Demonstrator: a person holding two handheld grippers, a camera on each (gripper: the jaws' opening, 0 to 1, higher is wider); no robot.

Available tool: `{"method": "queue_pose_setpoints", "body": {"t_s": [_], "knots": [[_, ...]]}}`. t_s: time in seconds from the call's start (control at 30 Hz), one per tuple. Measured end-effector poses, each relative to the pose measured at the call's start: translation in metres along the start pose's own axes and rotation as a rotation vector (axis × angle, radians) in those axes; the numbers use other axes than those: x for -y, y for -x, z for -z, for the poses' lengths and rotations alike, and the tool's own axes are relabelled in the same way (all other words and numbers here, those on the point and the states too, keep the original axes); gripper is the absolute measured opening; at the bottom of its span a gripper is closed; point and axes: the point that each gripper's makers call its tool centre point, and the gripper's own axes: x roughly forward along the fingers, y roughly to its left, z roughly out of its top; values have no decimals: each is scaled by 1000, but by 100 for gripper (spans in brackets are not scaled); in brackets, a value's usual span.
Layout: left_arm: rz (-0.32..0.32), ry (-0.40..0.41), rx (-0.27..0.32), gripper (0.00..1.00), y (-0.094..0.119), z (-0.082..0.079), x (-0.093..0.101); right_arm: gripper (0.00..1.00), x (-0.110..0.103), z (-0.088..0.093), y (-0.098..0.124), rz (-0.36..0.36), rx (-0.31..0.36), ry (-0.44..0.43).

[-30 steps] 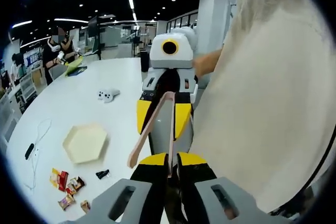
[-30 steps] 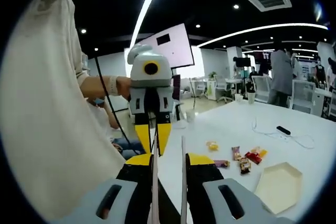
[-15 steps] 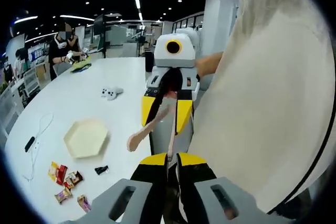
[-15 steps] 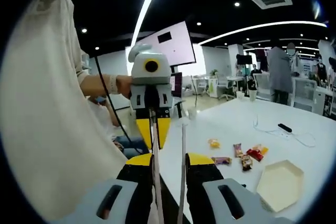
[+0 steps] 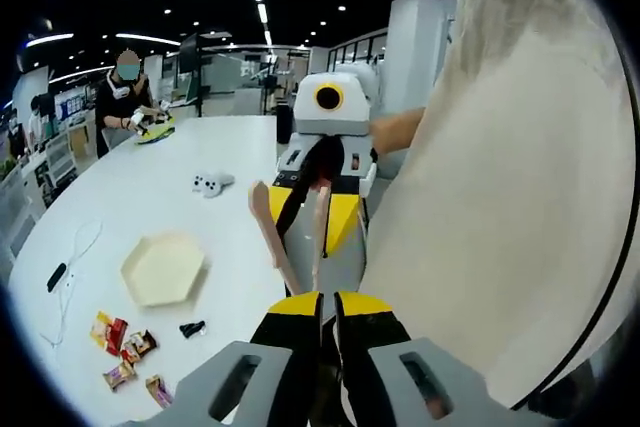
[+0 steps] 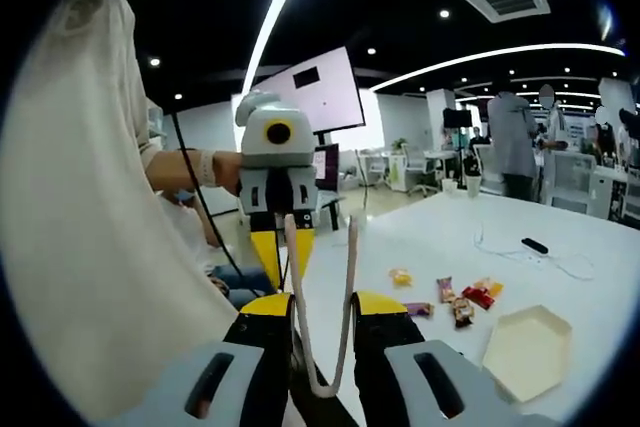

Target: Place the target food into the container with the food tongs after gripping and lifting it, then release it inside without dropping or visibly crushing the food.

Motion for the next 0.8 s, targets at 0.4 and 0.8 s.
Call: {"method": "queue_pose_setpoints", "body": {"t_s": [0.4, 0.8], "knots": [[-69, -46, 5, 9, 18, -21, -4, 22, -2, -1, -3, -2, 9, 3], [-52, -130, -27, 11, 14, -44, 1, 22, -3, 0, -8, -12, 0, 6]]}}
